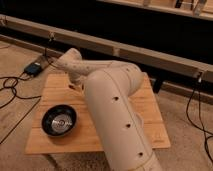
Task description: Place the pepper on the white sponge
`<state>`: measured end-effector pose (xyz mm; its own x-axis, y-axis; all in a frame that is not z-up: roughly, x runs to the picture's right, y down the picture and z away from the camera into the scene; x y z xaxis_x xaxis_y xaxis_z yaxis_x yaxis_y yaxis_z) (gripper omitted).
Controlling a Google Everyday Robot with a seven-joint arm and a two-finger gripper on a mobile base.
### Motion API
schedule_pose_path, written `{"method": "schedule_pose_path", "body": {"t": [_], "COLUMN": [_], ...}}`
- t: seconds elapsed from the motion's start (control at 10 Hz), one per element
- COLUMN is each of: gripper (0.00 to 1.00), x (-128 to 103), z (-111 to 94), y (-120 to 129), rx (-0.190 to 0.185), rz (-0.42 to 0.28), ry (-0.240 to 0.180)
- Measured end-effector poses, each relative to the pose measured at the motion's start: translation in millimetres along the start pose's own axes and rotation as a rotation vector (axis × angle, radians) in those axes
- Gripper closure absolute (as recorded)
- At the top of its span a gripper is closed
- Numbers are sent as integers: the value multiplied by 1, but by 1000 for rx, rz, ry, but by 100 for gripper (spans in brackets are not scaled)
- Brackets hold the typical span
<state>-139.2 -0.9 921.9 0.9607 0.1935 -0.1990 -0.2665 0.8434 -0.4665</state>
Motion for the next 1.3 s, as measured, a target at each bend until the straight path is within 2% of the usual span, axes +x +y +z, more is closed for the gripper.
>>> {"method": "schedule_pose_path", "body": {"t": [0.1,0.5,0.9,1.3], "gripper": [100,100,100,100], "x": [10,81,142,192], "z": [-4,-24,-36,-31], "y": [4,21,38,44], "rx": [1,16,27,15], "rz": [22,188,328,427], "ry": [8,68,115,125]}}
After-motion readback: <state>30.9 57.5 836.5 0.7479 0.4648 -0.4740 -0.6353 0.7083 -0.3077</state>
